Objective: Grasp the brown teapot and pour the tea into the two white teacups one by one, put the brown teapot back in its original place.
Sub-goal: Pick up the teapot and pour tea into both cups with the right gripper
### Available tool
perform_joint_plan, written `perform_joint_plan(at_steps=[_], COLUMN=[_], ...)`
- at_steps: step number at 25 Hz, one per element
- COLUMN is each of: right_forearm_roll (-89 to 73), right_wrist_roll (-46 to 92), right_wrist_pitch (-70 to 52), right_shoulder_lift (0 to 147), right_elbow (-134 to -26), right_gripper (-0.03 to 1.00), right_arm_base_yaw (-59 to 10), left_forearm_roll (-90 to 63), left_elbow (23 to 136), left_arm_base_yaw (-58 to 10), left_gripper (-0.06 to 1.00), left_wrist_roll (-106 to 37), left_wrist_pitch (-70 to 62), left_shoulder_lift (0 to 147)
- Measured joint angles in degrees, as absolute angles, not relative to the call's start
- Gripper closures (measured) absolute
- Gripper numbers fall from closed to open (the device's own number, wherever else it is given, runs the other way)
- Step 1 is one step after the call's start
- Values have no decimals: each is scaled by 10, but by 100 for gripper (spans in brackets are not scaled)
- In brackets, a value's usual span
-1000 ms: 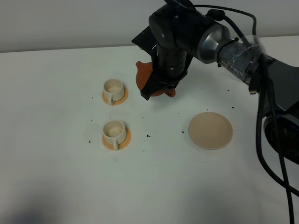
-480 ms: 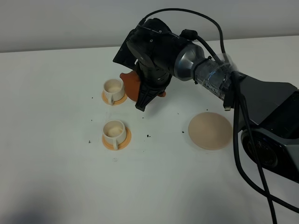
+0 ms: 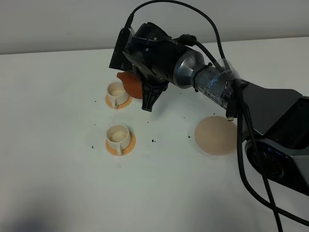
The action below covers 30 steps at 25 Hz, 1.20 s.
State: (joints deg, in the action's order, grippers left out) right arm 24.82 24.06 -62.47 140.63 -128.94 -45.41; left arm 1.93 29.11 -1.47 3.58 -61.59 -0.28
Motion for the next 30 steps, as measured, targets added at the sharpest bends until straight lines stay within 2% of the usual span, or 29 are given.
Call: perform_joint_plan(at_steps=[17,30], right_forearm_roll=[379,443], right_wrist_roll=[254,261], right_wrist_pitch=[-612,-554], right_shoulder_lift=[1440,1440], right_elbow=[-1291,-1291], right_gripper=[86,86], right_arm_base_yaw=[-478,-478], left_forearm_roll=[19,19], left_elbow=[291,291], left_arm_base_yaw=[-15,-15], left_gripper=[55,55], left_wrist_roll=[36,36], left_wrist_pitch=[-616,-616], left_shoulder_lift=[-3,-3])
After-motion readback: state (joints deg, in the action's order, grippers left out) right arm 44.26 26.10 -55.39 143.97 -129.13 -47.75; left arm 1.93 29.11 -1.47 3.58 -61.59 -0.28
